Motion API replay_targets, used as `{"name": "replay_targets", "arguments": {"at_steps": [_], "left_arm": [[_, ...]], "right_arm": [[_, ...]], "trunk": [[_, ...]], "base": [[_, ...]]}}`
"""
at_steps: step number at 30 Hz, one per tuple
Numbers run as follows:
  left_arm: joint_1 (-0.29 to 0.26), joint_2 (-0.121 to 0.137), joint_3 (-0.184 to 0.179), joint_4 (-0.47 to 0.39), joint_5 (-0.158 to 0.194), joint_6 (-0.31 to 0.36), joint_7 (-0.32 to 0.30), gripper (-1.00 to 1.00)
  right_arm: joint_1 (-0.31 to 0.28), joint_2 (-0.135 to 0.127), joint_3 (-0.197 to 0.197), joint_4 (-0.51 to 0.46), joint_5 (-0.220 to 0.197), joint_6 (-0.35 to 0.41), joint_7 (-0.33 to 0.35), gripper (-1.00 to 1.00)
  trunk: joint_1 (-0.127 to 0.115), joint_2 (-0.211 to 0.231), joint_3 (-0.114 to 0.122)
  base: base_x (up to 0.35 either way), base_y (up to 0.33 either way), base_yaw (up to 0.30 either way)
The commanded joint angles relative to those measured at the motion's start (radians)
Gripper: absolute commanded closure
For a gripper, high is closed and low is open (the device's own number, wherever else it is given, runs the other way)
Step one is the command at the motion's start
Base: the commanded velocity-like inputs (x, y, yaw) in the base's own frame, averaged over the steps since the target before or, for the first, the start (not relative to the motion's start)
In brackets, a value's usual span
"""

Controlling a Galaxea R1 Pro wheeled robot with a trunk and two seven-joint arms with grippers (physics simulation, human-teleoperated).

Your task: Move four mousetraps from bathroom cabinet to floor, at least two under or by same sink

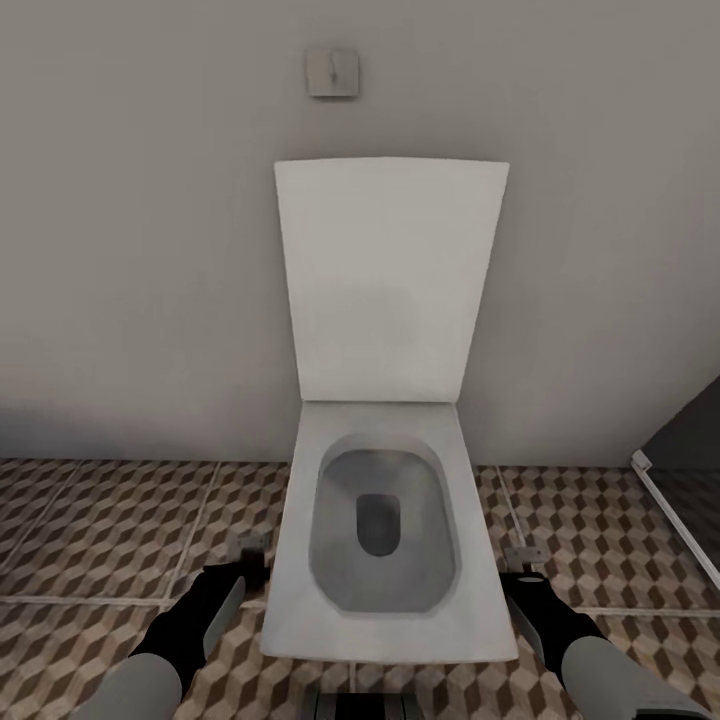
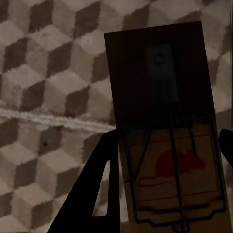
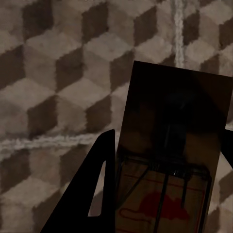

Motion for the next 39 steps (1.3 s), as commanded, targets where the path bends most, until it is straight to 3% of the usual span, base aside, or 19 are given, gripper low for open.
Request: {"name": "replay_targets", "arguments": {"at_steps": [1,6,26,39], "left_arm": [[0.0,0.001,-0.005,-0.002,0.009,-0.014,0.011,1.0],[0.0,0.001,-0.004,-0.001,0.01,-0.042,0.011,1.0],[0.0,0.002,-0.003,-0.002,0.01,-0.044,0.011,1.0],[0.0,0.002,-0.002,-0.002,0.01,-0.044,0.013,1.0]], "right_arm": [[0.0,-0.001,-0.001,-0.002,0.004,0.007,0.002,1.0],[0.0,0.0,-0.001,-0.002,0.004,0.007,0.002,1.0],[0.0,0.006,-0.002,-0.002,0.004,0.009,0.001,1.0],[0.0,0.009,-0.004,-0.002,0.004,0.008,-0.064,1.0]], "trunk": [[0.0,0.0,-0.001],[0.0,0.0,-0.001],[0.0,0.0,-0.001],[0.0,0.0,-0.001]], "base": [[0.0,0.0,0.0],[0.0,-0.048,0.0],[0.0,-0.045,0.0],[0.0,0.0,-0.092]]}}
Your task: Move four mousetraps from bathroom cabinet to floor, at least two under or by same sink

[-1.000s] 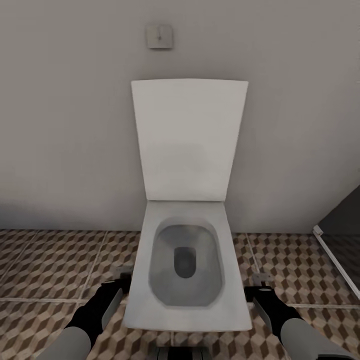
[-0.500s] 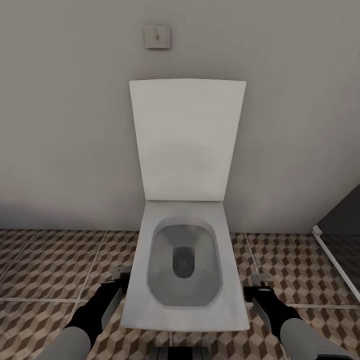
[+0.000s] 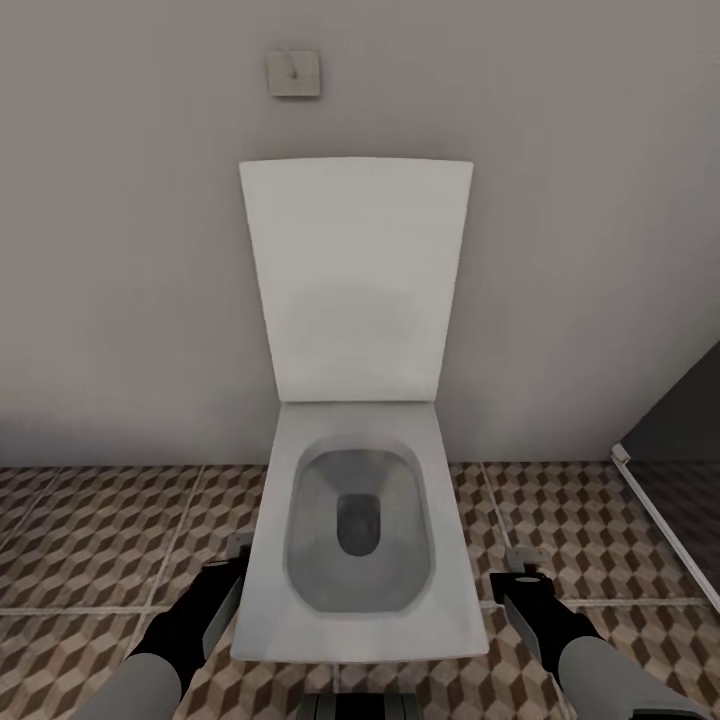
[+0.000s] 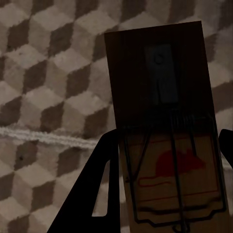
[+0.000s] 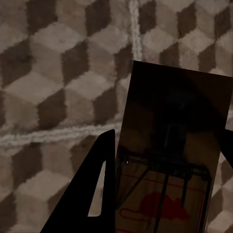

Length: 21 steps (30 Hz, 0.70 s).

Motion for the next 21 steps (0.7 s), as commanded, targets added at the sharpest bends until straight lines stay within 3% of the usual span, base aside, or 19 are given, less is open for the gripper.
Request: {"name": "replay_targets", "arguments": {"at_steps": [1,10,14,16,21], "left_arm": [[0.0,0.001,-0.005,-0.002,0.009,0.004,0.011,1.0],[0.0,0.012,-0.001,0.003,0.009,0.003,0.011,1.0],[0.0,0.049,0.004,0.005,0.014,0.002,0.01,1.0],[0.0,0.059,0.004,0.005,0.015,0.001,0.01,1.0],[0.0,0.066,0.004,-0.002,0.016,-0.016,0.01,1.0]], "right_arm": [[0.0,0.0,-0.002,-0.002,0.004,0.007,0.002,1.0],[0.0,-0.001,0.001,-0.002,0.004,0.004,-0.001,1.0],[0.0,-0.002,0.002,-0.002,0.004,0.004,-0.003,1.0],[0.0,-0.002,0.024,-0.002,0.004,-0.001,-0.003,1.0],[0.0,0.0,0.121,-0.002,0.003,-0.015,-0.001,1.0]], "trunk": [[0.0,0.0,-0.001],[0.0,0.0,-0.001],[0.0,0.0,-0.001],[0.0,0.0,-0.001],[0.0,0.0,-0.001]], "base": [[0.0,0.0,-0.007],[0.0,0.0,-0.001],[0.0,0.0,0.0],[0.0,0.0,0.0],[0.0,0.0,0.0]]}}
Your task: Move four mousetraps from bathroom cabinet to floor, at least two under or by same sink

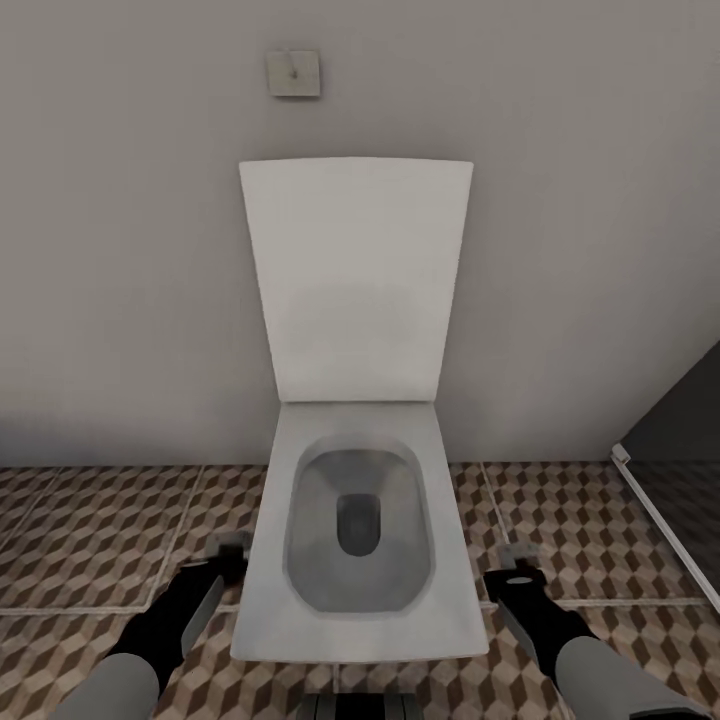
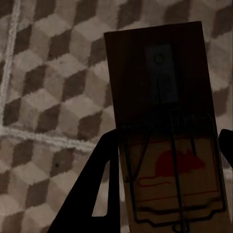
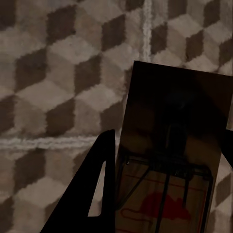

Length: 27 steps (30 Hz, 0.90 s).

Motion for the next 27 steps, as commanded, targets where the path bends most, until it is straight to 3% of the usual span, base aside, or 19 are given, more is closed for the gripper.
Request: {"name": "replay_targets", "arguments": {"at_steps": [1,7,21,27], "left_arm": [[0.0,0.002,-0.008,-0.003,0.009,-0.002,0.012,1.0],[0.0,0.0,-0.009,-0.003,0.007,-0.044,0.011,1.0],[0.0,-0.002,-0.01,-0.007,0.009,-0.049,0.011,1.0],[0.0,-0.001,-0.01,-0.006,0.01,-0.049,0.01,1.0]], "right_arm": [[0.0,0.0,0.012,-0.002,0.004,0.009,-0.001,1.0],[0.0,-0.003,0.029,-0.002,-0.001,0.007,-0.002,1.0],[-0.001,-0.006,0.03,-0.002,-0.007,0.006,0.0,1.0],[0.0,-0.005,0.03,-0.002,-0.008,0.006,0.001,1.0]], "trunk": [[0.0,0.0,-0.001],[0.0,0.0,-0.001],[0.0,0.0,-0.001],[0.0,0.0,-0.001]], "base": [[0.0,0.0,0.0],[0.067,0.0,0.0],[0.021,0.0,0.0],[0.179,0.0,0.0]]}}
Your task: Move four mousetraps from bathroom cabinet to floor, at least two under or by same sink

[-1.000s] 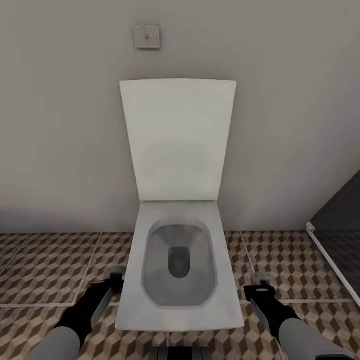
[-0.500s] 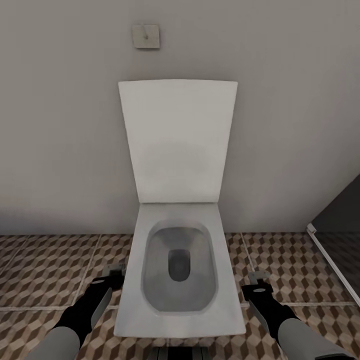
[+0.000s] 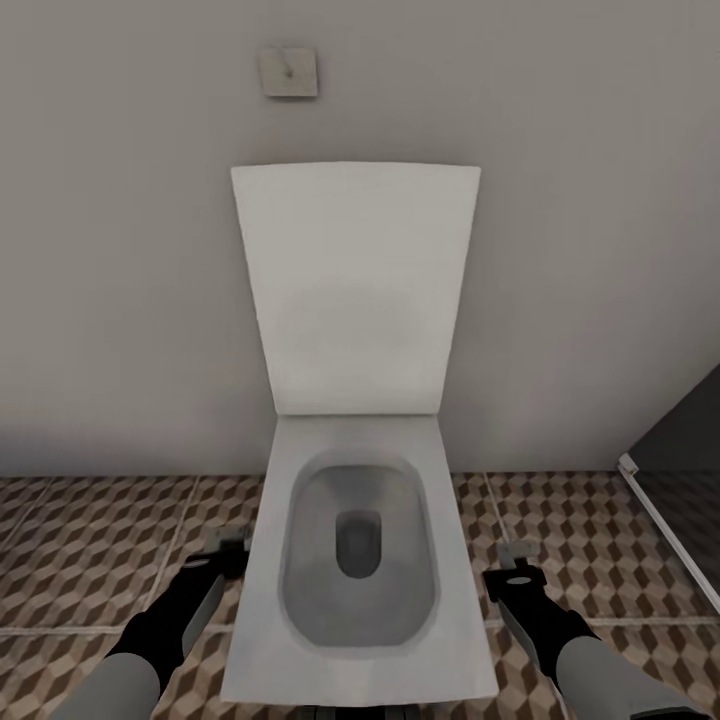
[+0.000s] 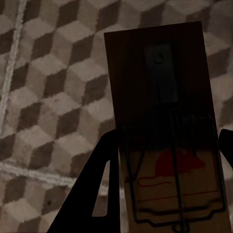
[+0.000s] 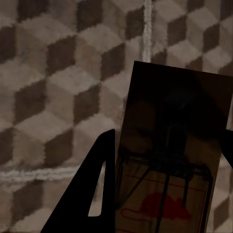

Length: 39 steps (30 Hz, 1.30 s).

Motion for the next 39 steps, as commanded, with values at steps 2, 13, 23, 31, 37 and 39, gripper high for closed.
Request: {"name": "replay_targets", "arguments": {"at_steps": [2,13,23,31,37,39], "left_arm": [[0.0,0.002,-0.008,-0.002,0.009,0.005,0.012,1.0],[0.0,0.002,-0.008,-0.003,0.009,0.005,0.011,1.0],[0.002,0.012,-0.006,-0.002,0.012,0.015,0.007,1.0],[0.003,0.017,-0.005,-0.004,0.013,-0.002,0.009,1.0],[0.003,0.018,-0.005,-0.004,0.013,-0.003,0.009,1.0],[0.003,0.018,-0.005,-0.003,0.013,-0.003,0.009,1.0]], "right_arm": [[0.0,-0.001,0.007,-0.002,0.003,0.01,0.0,1.0],[0.0,0.0,0.006,-0.005,0.001,0.012,-0.002,1.0],[0.0,0.002,-0.005,-0.008,-0.003,0.009,0.003,1.0],[-0.001,0.012,-0.011,-0.009,-0.005,0.008,-0.005,1.0],[0.0,0.013,-0.018,-0.01,-0.005,0.009,-0.019,1.0],[-0.001,0.013,-0.019,-0.01,-0.005,0.009,-0.02,1.0]], "trunk": [[0.0,0.0,-0.001],[0.0,0.0,-0.001],[0.0,0.0,-0.001],[0.0,0.0,-0.001],[0.0,0.0,-0.001],[0.0,0.0,-0.001]], "base": [[0.071,0.0,0.0],[0.01,0.0,0.0],[0.0,0.0,0.0],[0.0,0.0,0.0],[0.0,0.0,0.0],[0.0,0.0,0.0]]}}
